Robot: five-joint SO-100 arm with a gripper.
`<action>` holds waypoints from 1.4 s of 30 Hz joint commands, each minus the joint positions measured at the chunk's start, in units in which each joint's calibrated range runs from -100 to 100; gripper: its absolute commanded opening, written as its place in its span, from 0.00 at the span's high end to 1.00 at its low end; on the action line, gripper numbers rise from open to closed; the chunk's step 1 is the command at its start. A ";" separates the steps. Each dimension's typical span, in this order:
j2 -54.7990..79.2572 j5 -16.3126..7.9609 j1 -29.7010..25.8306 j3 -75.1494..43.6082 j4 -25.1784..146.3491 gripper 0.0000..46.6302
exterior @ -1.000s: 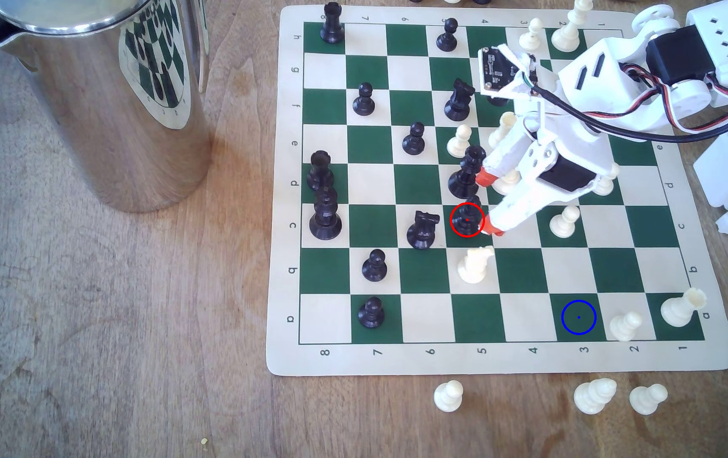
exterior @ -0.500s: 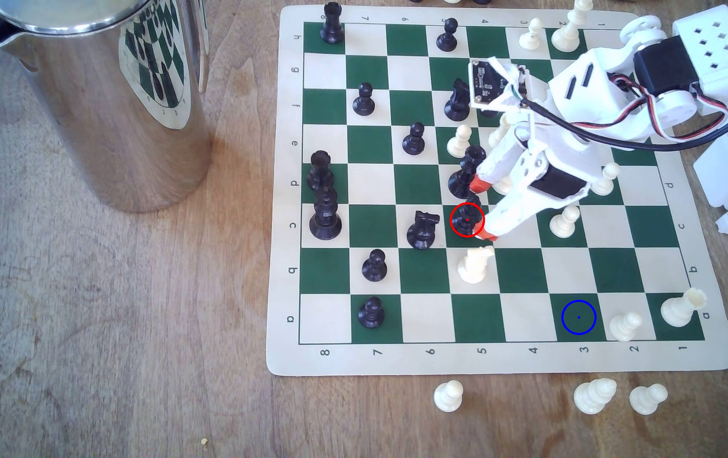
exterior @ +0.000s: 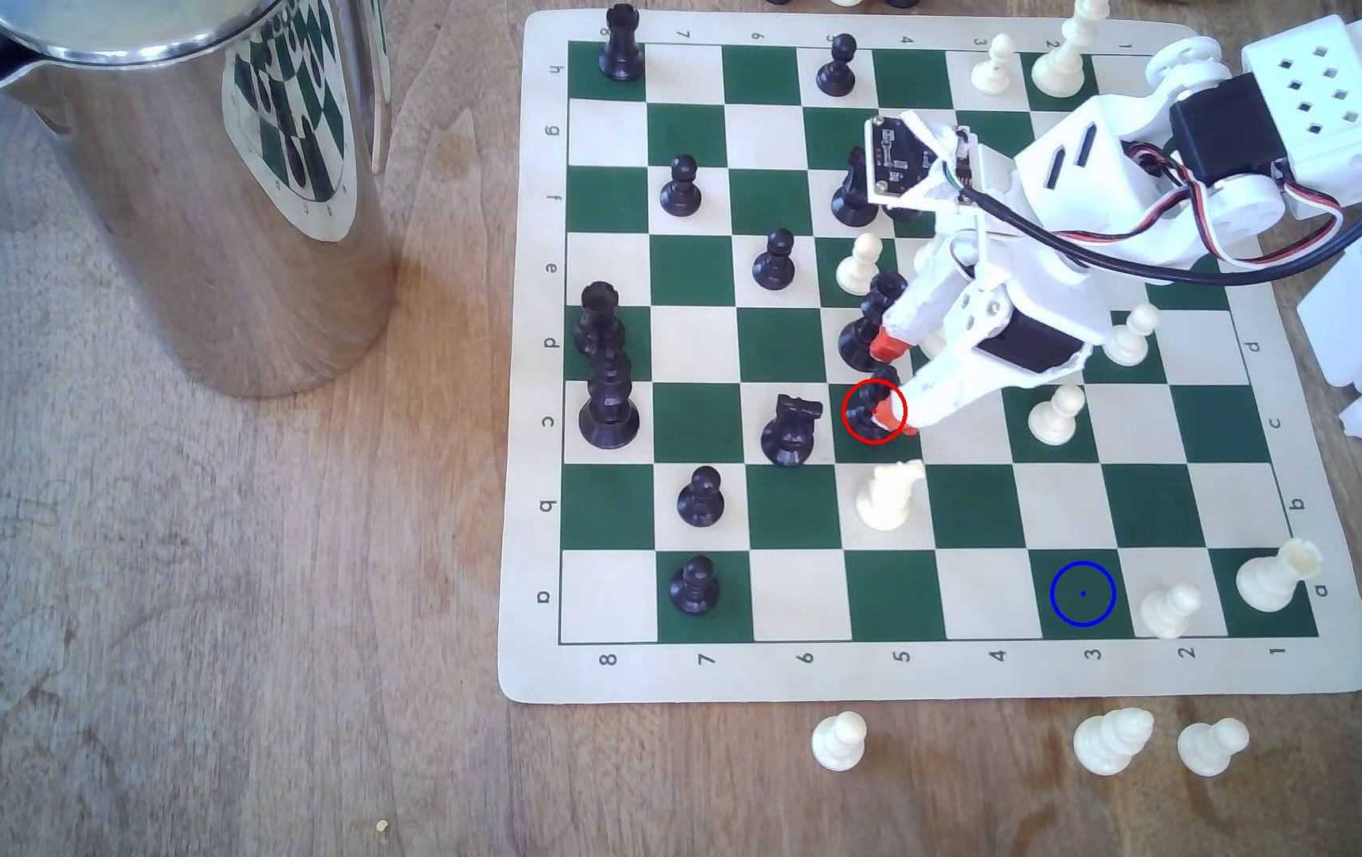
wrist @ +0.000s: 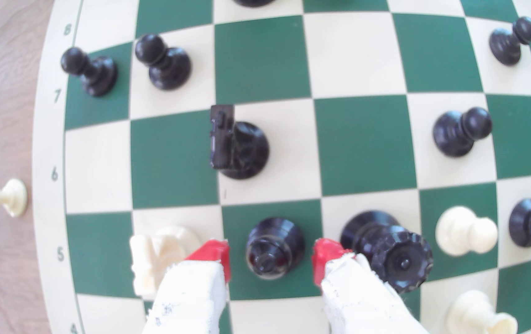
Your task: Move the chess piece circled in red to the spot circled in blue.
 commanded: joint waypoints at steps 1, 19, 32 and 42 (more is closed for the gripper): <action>0.37 0.05 -0.07 -1.53 -1.34 0.69; 1.47 0.20 -0.46 -2.08 -1.58 0.99; -6.34 -0.20 -2.26 -3.35 3.00 0.99; -14.15 0.39 -1.40 -15.22 16.19 0.99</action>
